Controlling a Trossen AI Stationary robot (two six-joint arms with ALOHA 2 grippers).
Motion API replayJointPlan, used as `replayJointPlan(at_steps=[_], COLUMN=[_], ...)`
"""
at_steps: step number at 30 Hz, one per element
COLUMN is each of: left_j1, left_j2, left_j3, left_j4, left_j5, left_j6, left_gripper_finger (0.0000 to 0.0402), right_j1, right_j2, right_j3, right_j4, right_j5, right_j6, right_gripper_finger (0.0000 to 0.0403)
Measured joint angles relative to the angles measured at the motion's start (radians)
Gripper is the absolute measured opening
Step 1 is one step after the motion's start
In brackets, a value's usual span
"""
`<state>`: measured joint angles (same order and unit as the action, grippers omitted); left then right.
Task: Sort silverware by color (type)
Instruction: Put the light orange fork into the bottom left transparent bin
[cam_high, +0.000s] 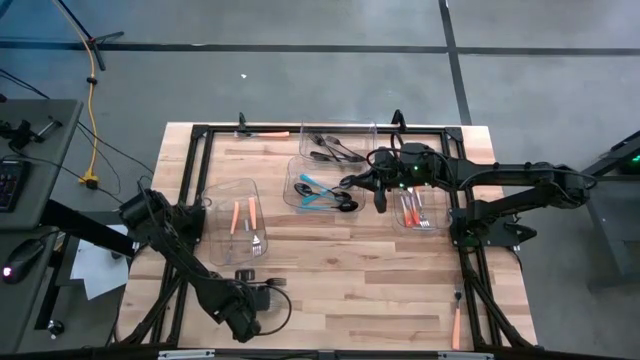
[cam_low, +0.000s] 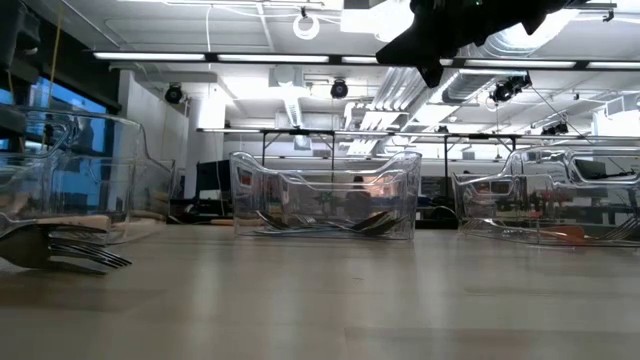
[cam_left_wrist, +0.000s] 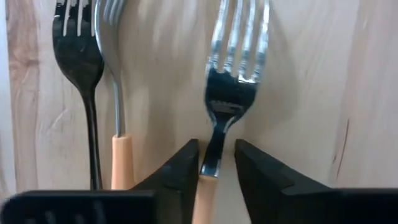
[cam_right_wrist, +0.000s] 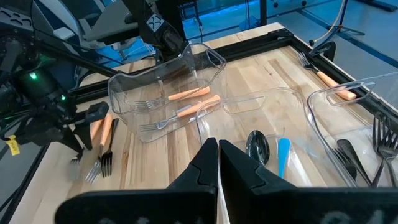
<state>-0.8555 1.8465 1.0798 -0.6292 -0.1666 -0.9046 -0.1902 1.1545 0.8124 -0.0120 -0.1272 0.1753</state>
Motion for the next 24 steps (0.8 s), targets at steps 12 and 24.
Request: replayJointPlan(at_steps=[12,24], left_j1=[0.007,0.013], left_j2=[-0.024,-0.067], left_j3=[-0.002,-0.002], left_j4=[0.045,0.059], left_j5=[0.008,0.038], left_j6=[0.030,0.071], left_gripper_finger=[0.0015,0.0007], right_j1=[0.000,0.000], right_j2=[0.000,0.000], right_j3=[0.000,0.000], right_j4=[0.000,-0.006], right_j5=[0.000,0.000], right_j6=[0.000,0.000], right_gripper_finger=[0.0000,0.0000])
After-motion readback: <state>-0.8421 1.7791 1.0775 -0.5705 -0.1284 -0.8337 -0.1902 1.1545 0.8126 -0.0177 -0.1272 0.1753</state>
